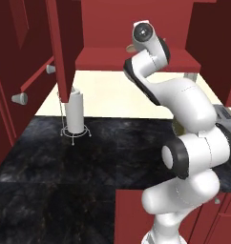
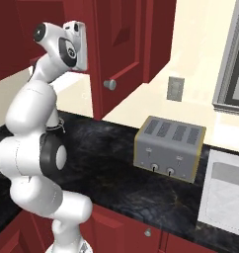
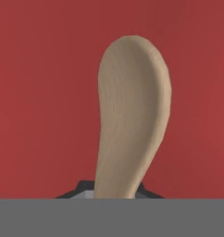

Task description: Organize the utensils by type. Pick up the wooden spoons from the counter and place them in the open cabinet. Then pick up the metallic utensils from the counter and place them in the open drawer.

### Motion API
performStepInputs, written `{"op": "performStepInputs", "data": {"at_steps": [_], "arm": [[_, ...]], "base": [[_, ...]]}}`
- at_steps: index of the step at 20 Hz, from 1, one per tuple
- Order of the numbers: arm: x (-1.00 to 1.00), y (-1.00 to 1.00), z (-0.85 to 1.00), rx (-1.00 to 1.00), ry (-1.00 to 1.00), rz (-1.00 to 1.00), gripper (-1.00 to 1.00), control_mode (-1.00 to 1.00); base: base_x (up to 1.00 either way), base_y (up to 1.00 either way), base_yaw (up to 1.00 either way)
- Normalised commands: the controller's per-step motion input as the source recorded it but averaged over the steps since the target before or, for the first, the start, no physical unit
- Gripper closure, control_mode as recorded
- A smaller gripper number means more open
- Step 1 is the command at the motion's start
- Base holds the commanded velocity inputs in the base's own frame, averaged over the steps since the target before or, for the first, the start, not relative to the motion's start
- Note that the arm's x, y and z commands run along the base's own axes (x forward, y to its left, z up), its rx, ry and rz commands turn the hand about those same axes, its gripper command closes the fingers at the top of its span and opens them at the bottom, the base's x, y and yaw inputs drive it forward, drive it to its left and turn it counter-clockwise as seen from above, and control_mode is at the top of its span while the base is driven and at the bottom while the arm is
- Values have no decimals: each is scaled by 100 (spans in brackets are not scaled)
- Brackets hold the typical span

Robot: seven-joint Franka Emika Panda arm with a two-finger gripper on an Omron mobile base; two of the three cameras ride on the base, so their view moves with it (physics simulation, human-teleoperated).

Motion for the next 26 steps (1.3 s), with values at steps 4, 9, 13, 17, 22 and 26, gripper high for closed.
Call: {"op": "performStepInputs", "data": {"at_steps": [4, 9, 13, 17, 22, 26], "arm": [[45, -22, -8, 0, 1, 3, 100, -100], [43, -18, -10, 0, 0, 6, 100, -100], [38, -18, -12, 0, 3, 11, 100, -100], [41, -18, -2, 0, 1, 15, 100, -100], [32, -11, 6, 0, 0, 17, 100, -100], [26, -4, 10, 0, 0, 12, 100, -100]], "base": [[0, 0, 0], [0, 0, 0], [0, 0, 0], [0, 0, 0], [0, 0, 0], [0, 0, 0]]}}
